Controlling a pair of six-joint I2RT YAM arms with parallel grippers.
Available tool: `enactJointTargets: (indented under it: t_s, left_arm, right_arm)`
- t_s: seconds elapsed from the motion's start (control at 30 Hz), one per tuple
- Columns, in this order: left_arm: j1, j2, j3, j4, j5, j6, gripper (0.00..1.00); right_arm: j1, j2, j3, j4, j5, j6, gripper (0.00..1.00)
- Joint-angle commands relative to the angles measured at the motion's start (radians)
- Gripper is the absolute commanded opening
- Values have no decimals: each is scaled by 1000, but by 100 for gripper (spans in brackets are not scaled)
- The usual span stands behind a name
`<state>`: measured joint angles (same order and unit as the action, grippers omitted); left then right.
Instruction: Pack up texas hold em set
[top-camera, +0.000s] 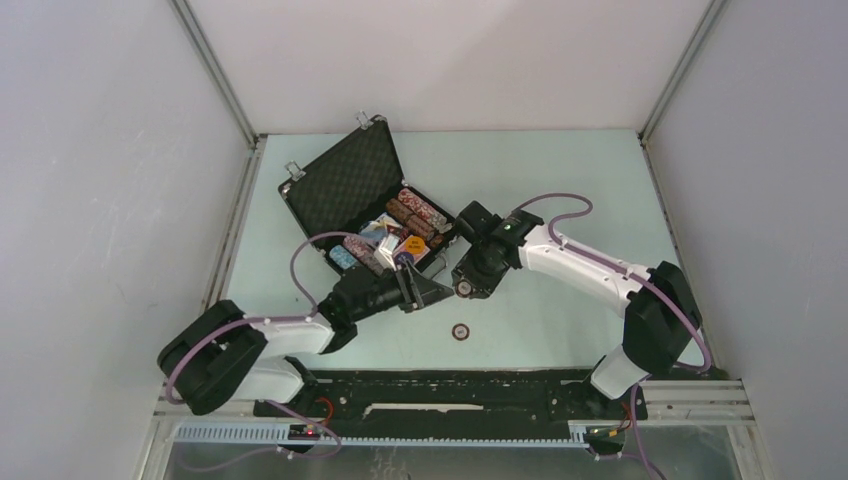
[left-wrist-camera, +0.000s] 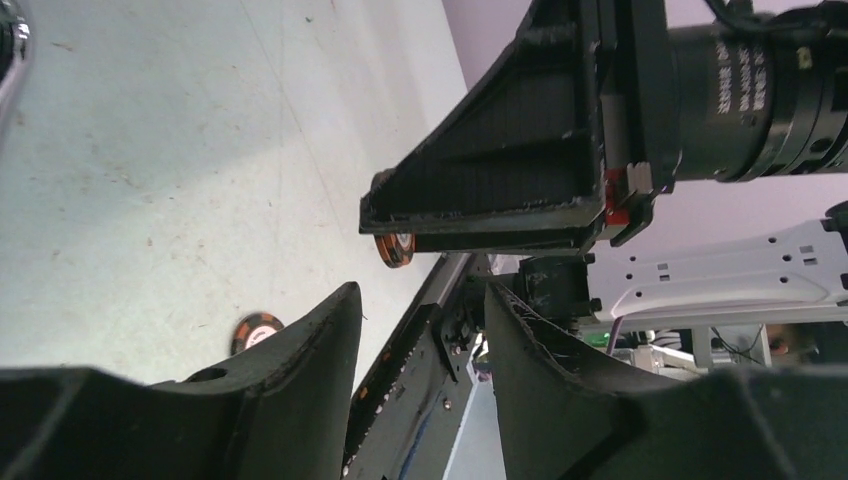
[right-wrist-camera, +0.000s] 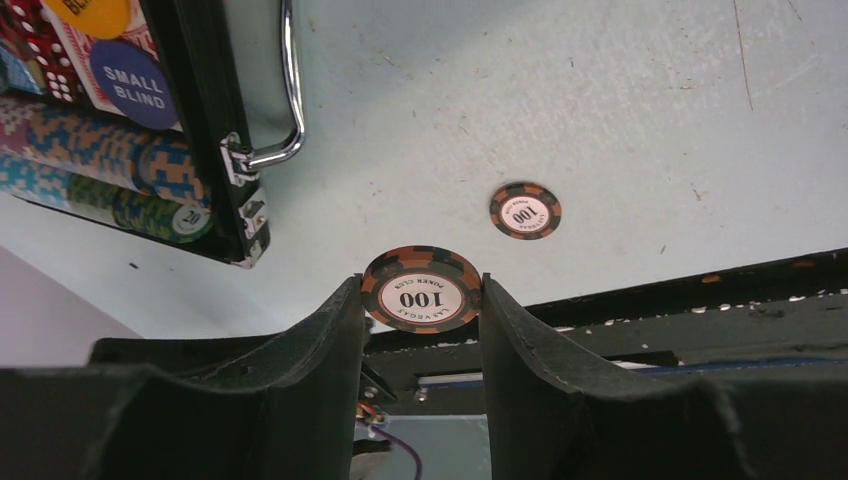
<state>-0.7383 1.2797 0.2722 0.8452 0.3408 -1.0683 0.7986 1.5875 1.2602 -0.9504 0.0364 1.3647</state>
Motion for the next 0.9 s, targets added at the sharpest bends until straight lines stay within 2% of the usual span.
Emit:
enactJointTargets:
  t_s: [0.0, 0.23, 0.33, 0.47, 0.87]
  left_arm:
    - [-36, 66, -27, 182, -34, -40, 54]
    - [-37, 171, -1, 281, -59, -60, 48]
    - [-37, 172, -3, 295, -87, -61, 47]
    - [-37, 179, 14, 285, -91, -58, 50]
    - [-41, 265, 55, 340, -63, -96, 42]
  right_arm:
    - [-12, -14, 54, -11, -3, 35, 13]
    - [-14, 2, 65, -5, -20, 49, 13]
    - [-16, 3, 66, -5, -19, 55, 13]
    - [-18, 8, 66, 2, -22, 64, 13]
    - [-19, 11, 66, 18, -23, 78, 13]
